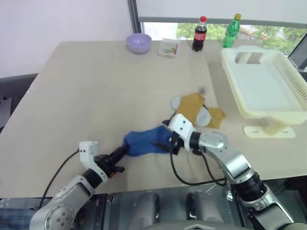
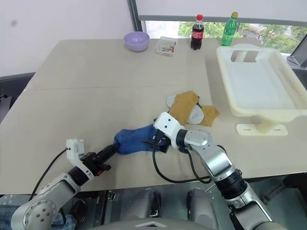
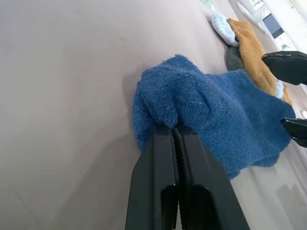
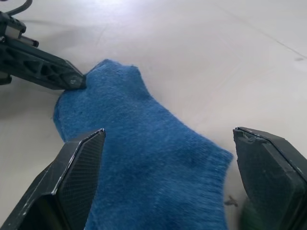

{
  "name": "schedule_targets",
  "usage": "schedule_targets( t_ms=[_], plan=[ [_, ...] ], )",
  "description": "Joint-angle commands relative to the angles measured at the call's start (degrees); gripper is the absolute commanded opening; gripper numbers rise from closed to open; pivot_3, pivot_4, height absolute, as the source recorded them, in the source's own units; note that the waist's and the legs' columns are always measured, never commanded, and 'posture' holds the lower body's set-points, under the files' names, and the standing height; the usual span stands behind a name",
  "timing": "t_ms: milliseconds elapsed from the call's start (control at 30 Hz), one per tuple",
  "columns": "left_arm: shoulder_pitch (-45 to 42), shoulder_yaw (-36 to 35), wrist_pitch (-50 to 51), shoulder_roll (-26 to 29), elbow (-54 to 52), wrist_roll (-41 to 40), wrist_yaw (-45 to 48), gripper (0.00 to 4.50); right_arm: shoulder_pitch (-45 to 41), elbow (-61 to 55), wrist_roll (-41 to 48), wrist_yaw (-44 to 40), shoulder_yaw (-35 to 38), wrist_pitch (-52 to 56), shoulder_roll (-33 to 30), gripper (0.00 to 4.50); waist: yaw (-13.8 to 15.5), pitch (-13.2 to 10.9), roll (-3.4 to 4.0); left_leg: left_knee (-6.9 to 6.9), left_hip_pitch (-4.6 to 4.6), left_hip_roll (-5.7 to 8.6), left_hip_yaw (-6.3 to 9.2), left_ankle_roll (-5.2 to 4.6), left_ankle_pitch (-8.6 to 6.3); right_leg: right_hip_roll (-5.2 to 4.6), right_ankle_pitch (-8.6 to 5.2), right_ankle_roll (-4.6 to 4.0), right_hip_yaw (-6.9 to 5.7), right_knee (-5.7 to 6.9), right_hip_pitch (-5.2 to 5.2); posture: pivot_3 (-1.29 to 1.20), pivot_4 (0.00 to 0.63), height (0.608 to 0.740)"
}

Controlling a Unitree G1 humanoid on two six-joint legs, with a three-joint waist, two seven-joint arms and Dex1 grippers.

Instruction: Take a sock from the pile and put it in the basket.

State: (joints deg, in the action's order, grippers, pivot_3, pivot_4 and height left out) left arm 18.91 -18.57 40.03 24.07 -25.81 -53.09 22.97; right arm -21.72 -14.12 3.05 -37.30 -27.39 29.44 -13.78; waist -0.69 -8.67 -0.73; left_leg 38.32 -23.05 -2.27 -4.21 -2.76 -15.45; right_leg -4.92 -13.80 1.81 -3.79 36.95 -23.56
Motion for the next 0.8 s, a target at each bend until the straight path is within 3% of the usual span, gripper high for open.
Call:
schedule_targets(
  t_ms=[33,200,233,267,500,667,800],
  plan=[
    [1.4,0.4,0.8,0.5,-0.4,0.2,0.9,0.0,-0.8,1.1,-5.6,2.5,-3.1,-0.1,-1.3,4.4,0.0,0.0,0.0,0.0,0.0,0.0,0.0,0.0,0.0,0.0,0.0,0.0,0.0,0.0,0.0,0.0,0.15,0.74],
    [2.0,-1.1,1.5,1.3,-0.3,-2.2,3.1,0.0,-0.5,2.5,-7.9,2.4,-3.7,1.5,-3.1,4.4,0.0,0.0,0.0,0.0,0.01,0.01,-0.02,0.01,0.0,-0.02,0.0,0.0,0.01,0.0,0.01,0.0,0.15,0.74],
    [2.0,-1.6,1.6,1.5,0.0,-2.8,3.6,0.64,-0.4,2.7,-8.0,2.2,-3.7,1.0,-3.5,4.5,0.0,0.0,0.0,0.0,0.02,0.01,-0.02,0.0,0.0,-0.02,0.0,0.0,0.01,0.0,0.01,0.0,0.15,0.74],
    [2.1,-2.3,1.9,2.0,0.1,-3.6,4.6,0.96,-0.3,2.8,-7.9,2.0,-3.5,0.6,-3.7,4.5,0.1,0.0,0.0,0.0,0.02,0.01,-0.02,0.0,0.0,-0.03,0.0,0.0,0.01,0.0,0.01,0.0,0.15,0.74],
    [1.4,-9.5,8.1,7.9,6.8,-12.6,8.0,4.38,-0.7,3.8,-8.1,2.3,-2.6,0.8,-4.2,4.5,0.0,0.0,0.03,0.0,0.05,-0.05,-0.01,0.0,-0.01,-0.06,-0.01,0.0,0.0,0.0,0.0,0.0,0.15,0.74],
    [-2.6,-8.1,15.2,9.5,12.4,-17.3,5.2,4.45,-0.7,4.0,-8.4,2.4,-3.1,0.5,-4.2,4.5,0.1,0.1,0.11,0.0,0.11,-0.04,-0.01,-0.01,0.0,0.01,-0.01,0.01,-0.01,0.02,0.05,0.0,0.15,0.74],
    [-7.9,-1.5,20.4,10.4,17.6,-15.0,6.1,4.45,-0.8,4.1,-8.8,2.4,-3.6,0.5,-3.9,4.5,0.4,0.3,0.43,0.01,0.24,0.02,0.0,0.0,0.0,-0.01,-0.01,0.01,-0.04,0.02,0.2,0.0,0.15,0.74]
  ],
)
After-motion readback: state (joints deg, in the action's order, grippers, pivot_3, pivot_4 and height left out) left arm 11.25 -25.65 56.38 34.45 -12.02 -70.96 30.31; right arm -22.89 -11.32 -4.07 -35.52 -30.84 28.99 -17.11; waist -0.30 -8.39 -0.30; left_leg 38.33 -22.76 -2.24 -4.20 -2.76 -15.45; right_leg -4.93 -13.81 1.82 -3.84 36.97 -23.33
